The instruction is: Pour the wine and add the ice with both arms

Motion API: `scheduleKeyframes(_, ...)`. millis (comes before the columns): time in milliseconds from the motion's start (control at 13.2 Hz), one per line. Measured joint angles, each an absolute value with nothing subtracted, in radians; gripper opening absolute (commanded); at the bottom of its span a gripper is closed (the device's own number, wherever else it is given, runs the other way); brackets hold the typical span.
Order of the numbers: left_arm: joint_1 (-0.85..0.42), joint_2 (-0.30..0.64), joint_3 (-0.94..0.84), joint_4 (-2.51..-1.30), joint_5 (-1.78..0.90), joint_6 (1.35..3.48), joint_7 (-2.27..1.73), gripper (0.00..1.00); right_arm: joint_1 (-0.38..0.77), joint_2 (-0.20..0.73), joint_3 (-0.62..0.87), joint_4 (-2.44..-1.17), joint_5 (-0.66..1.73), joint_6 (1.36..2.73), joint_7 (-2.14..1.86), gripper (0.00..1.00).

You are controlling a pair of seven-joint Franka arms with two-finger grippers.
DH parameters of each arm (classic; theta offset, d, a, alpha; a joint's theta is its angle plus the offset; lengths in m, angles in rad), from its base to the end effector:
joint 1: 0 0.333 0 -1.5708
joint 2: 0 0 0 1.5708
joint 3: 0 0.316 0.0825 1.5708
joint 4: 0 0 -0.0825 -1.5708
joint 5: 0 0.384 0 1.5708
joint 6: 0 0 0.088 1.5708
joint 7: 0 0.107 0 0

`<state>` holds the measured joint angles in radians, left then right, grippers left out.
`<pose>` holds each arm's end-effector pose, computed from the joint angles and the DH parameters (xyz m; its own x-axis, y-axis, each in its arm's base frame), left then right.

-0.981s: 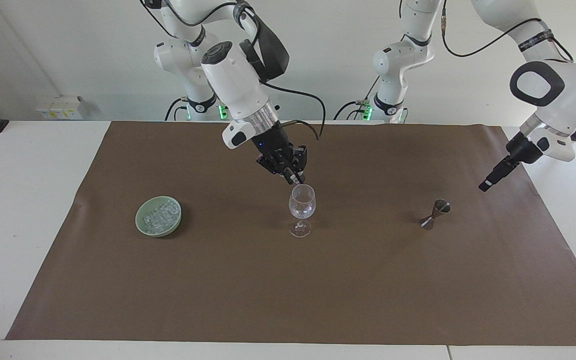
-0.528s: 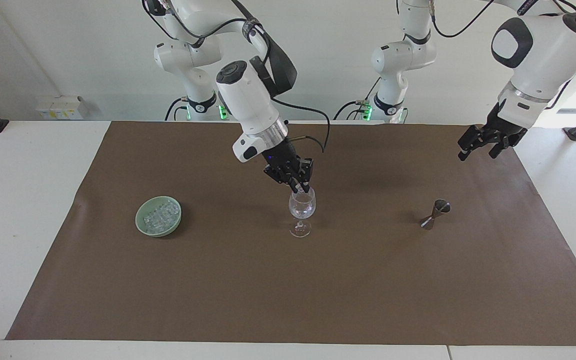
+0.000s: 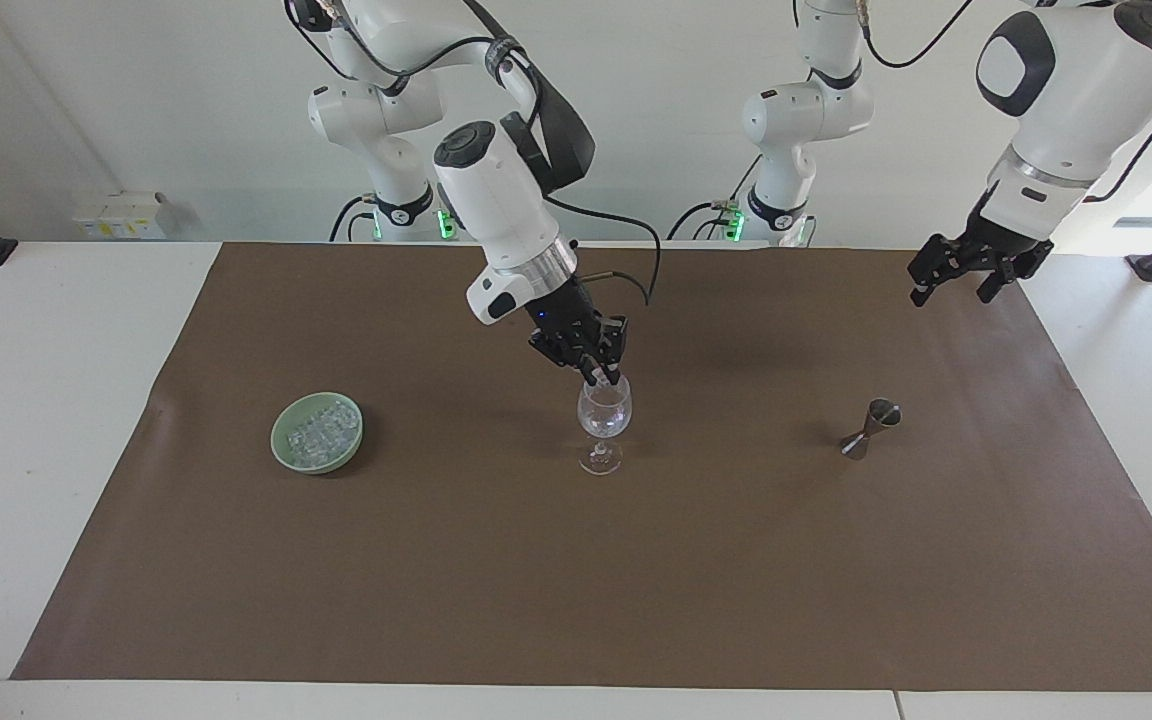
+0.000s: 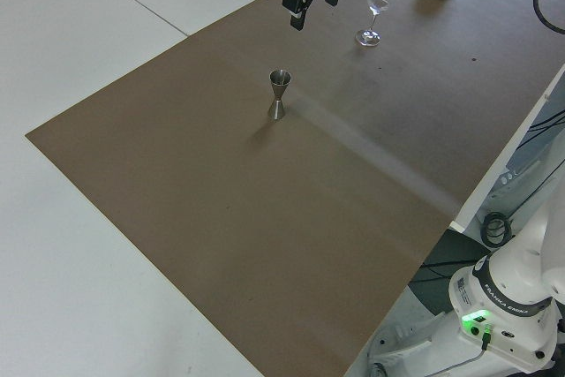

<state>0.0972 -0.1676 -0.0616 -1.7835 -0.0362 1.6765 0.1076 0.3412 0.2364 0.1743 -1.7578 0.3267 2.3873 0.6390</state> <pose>0.5103 0.0121 0.6218 0.9957 -0.0679 0.0627 -0.0692 -0.9974 0.0193 0.5773 0.3202 0.4759 0.9365 -0.3422 0.0764 -0.2690 -0.8410 -0.4694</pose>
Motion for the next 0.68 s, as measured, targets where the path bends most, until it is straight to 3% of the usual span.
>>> scheduleKeyframes(377, 0.096, -0.186, -0.079, -1.731, -0.036, 1.59, 0.118, 1.0, 0.341, 0.236, 0.174, -1.758, 0.32, 2.387, 0.639, 0.45)
scheduleKeyframes(679, 0.095, -0.186, -0.11, -1.731, -0.036, 1.565, 0.114, 1.0, 0.341, 0.236, 0.174, -1.757, 0.306, 2.388, 0.639, 0.65)
